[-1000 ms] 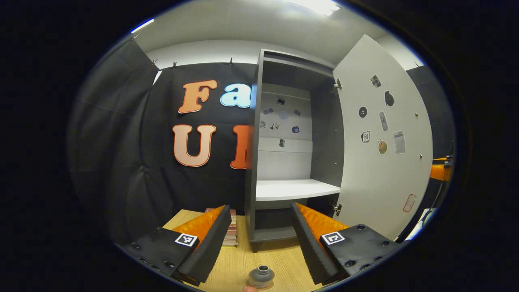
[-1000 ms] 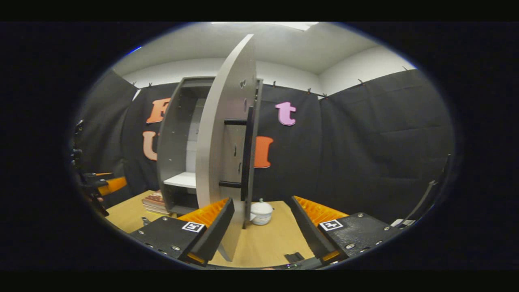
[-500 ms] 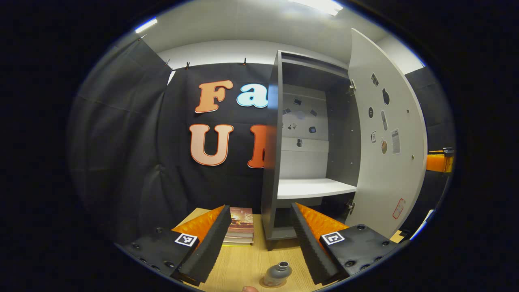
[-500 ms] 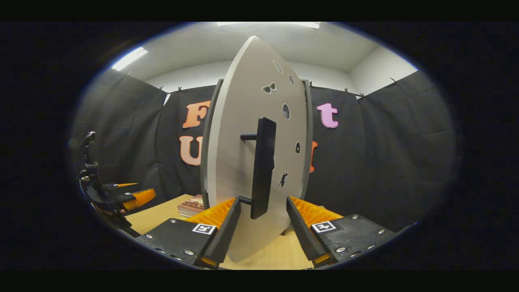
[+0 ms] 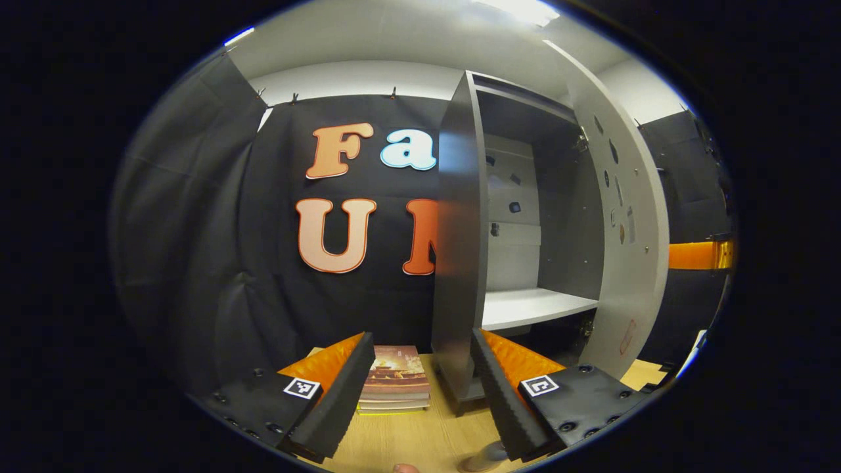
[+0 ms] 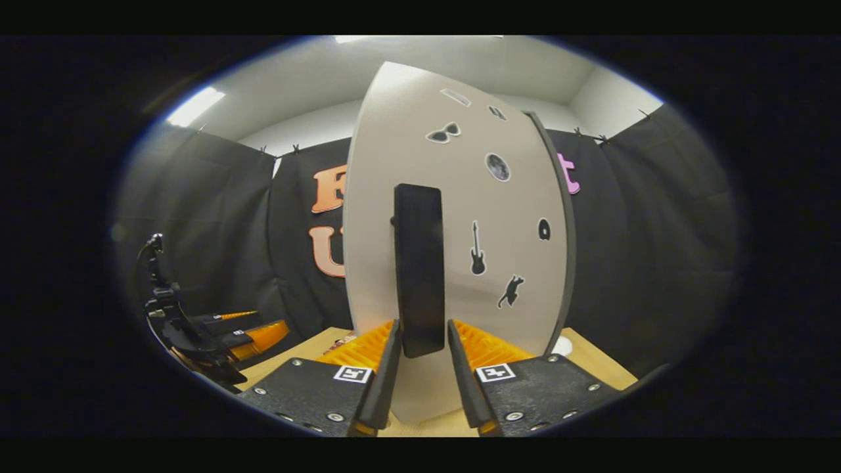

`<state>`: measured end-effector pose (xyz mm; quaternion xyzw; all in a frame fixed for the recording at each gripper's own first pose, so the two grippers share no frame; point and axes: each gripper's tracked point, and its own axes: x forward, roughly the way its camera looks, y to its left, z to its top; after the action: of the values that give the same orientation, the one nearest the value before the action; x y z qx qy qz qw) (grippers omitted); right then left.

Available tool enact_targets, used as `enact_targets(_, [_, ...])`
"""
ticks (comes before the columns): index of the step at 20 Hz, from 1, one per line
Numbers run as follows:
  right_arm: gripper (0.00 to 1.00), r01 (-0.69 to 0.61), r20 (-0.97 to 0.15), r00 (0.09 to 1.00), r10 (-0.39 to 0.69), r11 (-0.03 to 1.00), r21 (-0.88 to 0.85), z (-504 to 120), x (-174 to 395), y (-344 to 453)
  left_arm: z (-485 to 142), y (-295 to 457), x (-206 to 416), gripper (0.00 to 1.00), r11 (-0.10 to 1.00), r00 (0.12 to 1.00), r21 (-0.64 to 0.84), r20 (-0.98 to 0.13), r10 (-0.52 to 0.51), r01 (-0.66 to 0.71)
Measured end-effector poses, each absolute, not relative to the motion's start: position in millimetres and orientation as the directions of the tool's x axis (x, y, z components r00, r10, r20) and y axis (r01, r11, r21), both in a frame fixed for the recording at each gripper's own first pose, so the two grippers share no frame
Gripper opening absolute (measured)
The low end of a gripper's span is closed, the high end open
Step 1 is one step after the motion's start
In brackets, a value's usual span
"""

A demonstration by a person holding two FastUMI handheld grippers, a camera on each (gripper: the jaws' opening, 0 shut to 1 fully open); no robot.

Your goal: Open the cabinet door with the right hand, grasp the bottle in the cabinet with the left hand and place it on the coaster, then close the cabinet door with the right hand.

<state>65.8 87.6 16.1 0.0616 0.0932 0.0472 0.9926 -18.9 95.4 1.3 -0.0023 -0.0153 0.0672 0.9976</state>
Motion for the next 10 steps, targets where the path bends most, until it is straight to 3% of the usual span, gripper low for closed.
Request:
enact_targets(1, [0.37,-0.073,-0.180,0.979,0.092,0.992,0.107,12.9,77.3,93.6,2.1,96.8,-13.9,0.95,0.994,0.993,-0.002,0.034,0.112,-0.112])
enact_targets(3, [0.35,-0.046,-0.190,0.980,0.061,0.995,0.083,9.9,95.5,99.9,4.4,98.5,-4.5,0.95,0.997,0.997,0.002,0.037,0.072,-0.072])
enact_targets(10, [0.35,-0.090,-0.192,0.974,0.116,0.986,0.142,5.3,118.1,116.4,-2.1,90.4,10.1,0.95,0.998,0.998,-0.034,0.029,0.051,-0.050])
